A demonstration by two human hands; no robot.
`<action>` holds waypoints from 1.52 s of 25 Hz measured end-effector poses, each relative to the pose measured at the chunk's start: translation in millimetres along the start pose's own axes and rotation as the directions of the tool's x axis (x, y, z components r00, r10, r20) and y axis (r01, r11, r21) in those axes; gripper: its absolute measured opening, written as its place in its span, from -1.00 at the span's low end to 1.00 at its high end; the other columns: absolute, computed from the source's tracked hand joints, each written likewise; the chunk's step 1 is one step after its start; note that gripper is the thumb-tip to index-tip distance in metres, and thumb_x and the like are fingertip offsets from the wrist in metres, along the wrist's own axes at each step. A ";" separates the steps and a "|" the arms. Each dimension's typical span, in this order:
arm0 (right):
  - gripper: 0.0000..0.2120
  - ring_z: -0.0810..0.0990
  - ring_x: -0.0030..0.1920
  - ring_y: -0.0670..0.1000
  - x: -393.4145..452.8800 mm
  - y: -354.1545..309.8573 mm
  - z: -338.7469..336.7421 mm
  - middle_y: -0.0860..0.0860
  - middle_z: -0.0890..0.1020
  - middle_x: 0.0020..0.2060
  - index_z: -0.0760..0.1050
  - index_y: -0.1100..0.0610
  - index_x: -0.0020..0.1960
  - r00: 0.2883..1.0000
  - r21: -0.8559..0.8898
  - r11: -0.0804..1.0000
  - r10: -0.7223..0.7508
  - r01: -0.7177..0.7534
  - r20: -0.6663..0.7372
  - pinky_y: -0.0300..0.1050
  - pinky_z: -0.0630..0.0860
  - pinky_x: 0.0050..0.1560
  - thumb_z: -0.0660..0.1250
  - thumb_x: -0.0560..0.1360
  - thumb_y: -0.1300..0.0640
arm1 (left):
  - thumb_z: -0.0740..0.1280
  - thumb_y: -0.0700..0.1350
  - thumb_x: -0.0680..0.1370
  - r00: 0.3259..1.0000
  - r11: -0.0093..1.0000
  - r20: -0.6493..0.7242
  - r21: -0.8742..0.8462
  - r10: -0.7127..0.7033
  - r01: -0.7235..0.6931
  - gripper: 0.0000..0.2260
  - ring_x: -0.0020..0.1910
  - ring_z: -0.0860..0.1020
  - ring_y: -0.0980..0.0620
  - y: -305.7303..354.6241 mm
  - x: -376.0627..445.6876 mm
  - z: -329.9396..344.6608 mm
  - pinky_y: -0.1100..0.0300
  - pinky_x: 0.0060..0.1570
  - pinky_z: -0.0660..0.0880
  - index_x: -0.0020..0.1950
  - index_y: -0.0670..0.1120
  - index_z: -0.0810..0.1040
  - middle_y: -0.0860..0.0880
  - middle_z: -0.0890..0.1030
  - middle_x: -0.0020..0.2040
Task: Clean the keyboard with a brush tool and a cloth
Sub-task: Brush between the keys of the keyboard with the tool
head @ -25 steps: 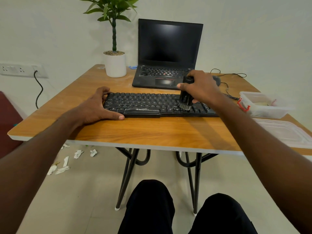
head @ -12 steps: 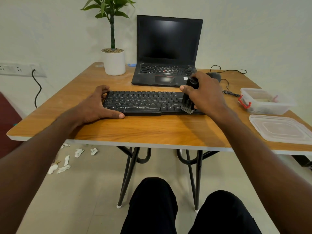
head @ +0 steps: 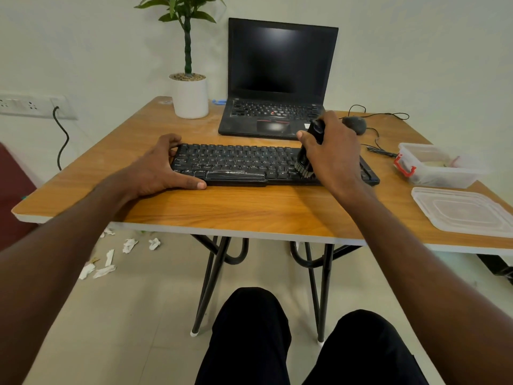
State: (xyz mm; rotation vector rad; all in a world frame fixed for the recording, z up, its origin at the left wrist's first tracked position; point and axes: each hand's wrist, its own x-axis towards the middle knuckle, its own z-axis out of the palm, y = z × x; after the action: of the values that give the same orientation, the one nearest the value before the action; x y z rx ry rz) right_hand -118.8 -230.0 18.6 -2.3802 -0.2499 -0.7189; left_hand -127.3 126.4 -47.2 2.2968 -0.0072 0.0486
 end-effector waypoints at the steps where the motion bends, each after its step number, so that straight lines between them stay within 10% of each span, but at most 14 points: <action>1: -0.64 0.62 0.10 -0.01 -3.1 0.1 1.3 0.02 0.64 0.12 0.45 0.10 0.32 1.000 -0.018 1.000 0.002 -0.002 -0.005 -0.08 0.61 0.08 0.38 0.63 -0.07 | 0.65 0.45 0.02 1.000 1.000 0.000 -0.001 0.003 -0.003 0.31 0.43 0.30 0.07 -0.2 -0.2 0.2 0.06 0.42 0.31 0.63 0.15 0.10 0.04 0.31 0.56; 24: -0.62 0.62 0.10 -0.02 -1.2 -12.6 3.0 -0.01 0.63 0.10 0.46 0.09 0.31 0.994 0.043 0.999 -0.038 0.033 0.100 -0.03 0.64 0.10 0.41 0.61 -0.08 | 0.64 0.44 0.02 1.000 1.000 -0.015 0.006 -0.007 0.007 0.30 0.42 0.33 0.05 3.6 -3.2 -0.1 0.07 0.37 0.33 0.63 0.13 0.11 0.02 0.33 0.56; 28: -0.61 0.63 0.17 0.08 7.6 -14.4 -2.8 0.08 0.65 0.17 0.45 0.13 0.35 0.988 -0.212 0.972 -0.076 0.104 0.133 -0.02 0.57 0.13 0.41 0.62 -0.01 | 0.65 0.45 0.02 1.000 1.000 -0.015 0.013 -0.013 0.013 0.30 0.43 0.34 0.04 2.3 -3.6 -0.5 0.03 0.43 0.34 0.63 0.15 0.12 0.02 0.33 0.55; 34: -0.61 0.64 0.11 0.00 10.7 -9.1 -0.2 0.02 0.62 0.12 0.46 0.10 0.31 0.986 0.139 0.990 -0.010 -0.013 0.165 0.04 0.69 0.05 0.43 0.60 -0.06 | 0.65 0.45 0.02 1.000 1.000 -0.012 0.023 -0.014 0.014 0.31 0.45 0.33 0.03 3.1 -2.9 -0.4 -0.04 0.49 0.35 0.63 0.12 0.12 0.00 0.32 0.57; 38: -0.63 0.64 0.05 -0.02 13.8 -11.3 11.0 -0.04 0.60 0.03 0.46 0.09 0.29 0.994 0.047 0.998 -0.042 0.037 0.099 0.05 0.69 0.06 0.40 0.61 -0.09 | 0.64 0.47 -0.01 1.000 1.000 -0.013 0.023 -0.019 0.019 0.33 0.43 0.32 0.06 5.7 -5.2 0.0 -0.02 0.48 0.33 0.64 0.12 0.12 0.03 0.32 0.55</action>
State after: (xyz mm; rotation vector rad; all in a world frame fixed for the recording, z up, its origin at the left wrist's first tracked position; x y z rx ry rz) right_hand -106.4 -214.3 24.9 -2.3770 -0.3527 -0.6069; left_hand -132.7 122.6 -43.2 2.3198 0.0223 0.0541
